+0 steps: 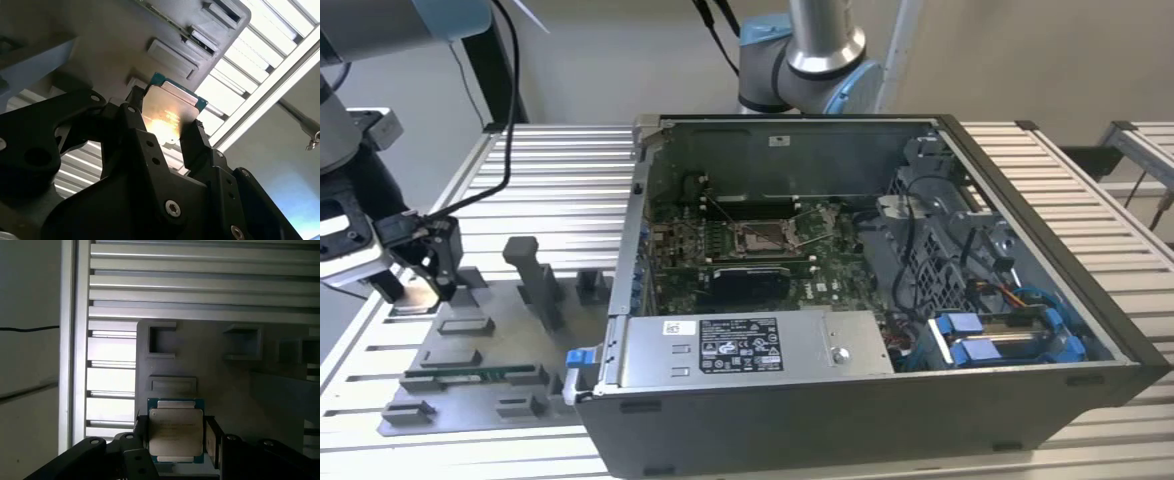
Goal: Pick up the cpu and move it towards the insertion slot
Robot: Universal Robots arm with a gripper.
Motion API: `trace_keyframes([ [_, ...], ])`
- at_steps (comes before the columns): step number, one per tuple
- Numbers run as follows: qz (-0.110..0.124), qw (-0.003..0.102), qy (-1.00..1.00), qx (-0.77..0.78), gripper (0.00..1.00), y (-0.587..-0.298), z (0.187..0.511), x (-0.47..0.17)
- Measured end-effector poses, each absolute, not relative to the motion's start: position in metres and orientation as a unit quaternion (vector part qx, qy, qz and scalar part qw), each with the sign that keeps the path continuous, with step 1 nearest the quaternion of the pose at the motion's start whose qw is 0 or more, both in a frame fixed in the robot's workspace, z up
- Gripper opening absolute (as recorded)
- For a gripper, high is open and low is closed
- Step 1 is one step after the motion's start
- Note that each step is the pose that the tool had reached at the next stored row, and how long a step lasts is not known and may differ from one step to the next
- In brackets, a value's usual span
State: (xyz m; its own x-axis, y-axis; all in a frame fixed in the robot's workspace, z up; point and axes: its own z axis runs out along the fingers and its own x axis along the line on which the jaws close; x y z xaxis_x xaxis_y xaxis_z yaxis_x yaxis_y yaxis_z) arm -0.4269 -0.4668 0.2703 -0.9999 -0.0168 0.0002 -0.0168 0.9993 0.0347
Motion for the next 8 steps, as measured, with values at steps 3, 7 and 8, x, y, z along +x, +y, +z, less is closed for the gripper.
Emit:
trace_keyframes([
  [3,-0.017,0.0,-1.0,0.008,0.0,-0.4668,0.2722,-0.4269],
  [7,-0.017,0.0,-1.0,0.008,0.0,-0.4668,0.2744,-0.4269],
  [8,-0.017,0.0,-1.0,0.008,0.0,-0.4668,0.2749,-0.4269],
])
